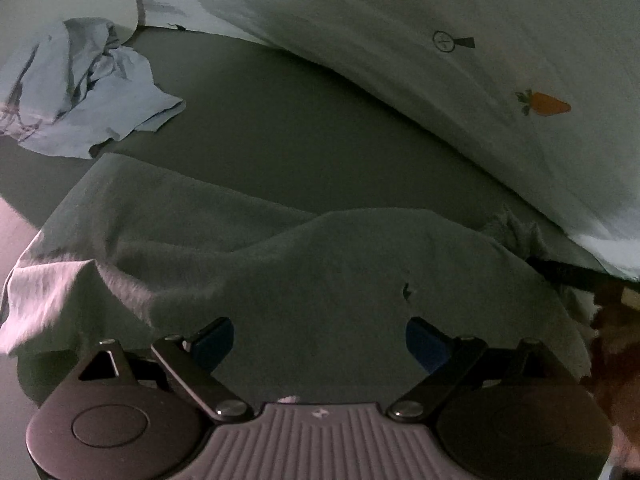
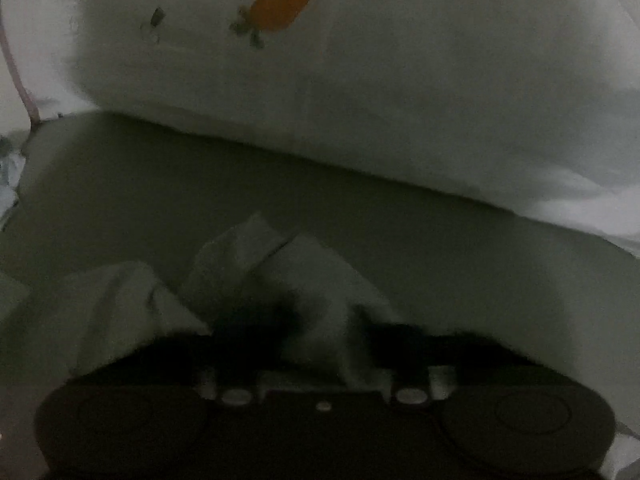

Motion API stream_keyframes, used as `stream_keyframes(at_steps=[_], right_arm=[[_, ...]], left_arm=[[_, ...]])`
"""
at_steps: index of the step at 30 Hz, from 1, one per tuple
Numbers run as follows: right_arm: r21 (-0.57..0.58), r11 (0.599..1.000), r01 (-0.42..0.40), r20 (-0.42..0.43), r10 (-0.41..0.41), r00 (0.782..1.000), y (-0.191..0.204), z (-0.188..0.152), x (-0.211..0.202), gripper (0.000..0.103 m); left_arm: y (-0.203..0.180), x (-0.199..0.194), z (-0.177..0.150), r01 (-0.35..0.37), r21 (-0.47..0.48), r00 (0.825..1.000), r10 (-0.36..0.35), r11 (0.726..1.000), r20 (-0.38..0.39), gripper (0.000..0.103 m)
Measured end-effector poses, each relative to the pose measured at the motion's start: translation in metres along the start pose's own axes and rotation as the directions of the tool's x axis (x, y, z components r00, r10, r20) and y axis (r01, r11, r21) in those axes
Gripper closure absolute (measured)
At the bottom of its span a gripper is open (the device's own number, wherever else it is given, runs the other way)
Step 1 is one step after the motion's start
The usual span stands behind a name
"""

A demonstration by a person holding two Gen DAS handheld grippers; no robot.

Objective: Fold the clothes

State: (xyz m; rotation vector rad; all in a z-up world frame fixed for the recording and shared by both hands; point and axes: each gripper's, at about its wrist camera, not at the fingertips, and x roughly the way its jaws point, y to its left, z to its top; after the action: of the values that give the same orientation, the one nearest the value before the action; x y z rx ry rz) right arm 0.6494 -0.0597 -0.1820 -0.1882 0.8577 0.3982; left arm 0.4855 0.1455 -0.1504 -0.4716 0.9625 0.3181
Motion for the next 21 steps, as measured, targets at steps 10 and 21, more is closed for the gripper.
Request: stream_keyframes(at_steps=[10,21], right_arm=[[-0.270,0.822,-0.502,-0.364,0.396,0.843,0.077,-0.157,-0.154,0.078],[-0.110,0.944,-0.313,-0.144,0.296,0.944,0.019,-0.112,-0.152,0.042]], left_arm=[[-0.005,-0.037,-0.016,0.016,-0.021,0.999,-0.015,1.000,0.048,0.006],[-0.040,-0.028,-0.048,0.098,0.036,0.993,-0.095,0.995,-0.068,0.006]])
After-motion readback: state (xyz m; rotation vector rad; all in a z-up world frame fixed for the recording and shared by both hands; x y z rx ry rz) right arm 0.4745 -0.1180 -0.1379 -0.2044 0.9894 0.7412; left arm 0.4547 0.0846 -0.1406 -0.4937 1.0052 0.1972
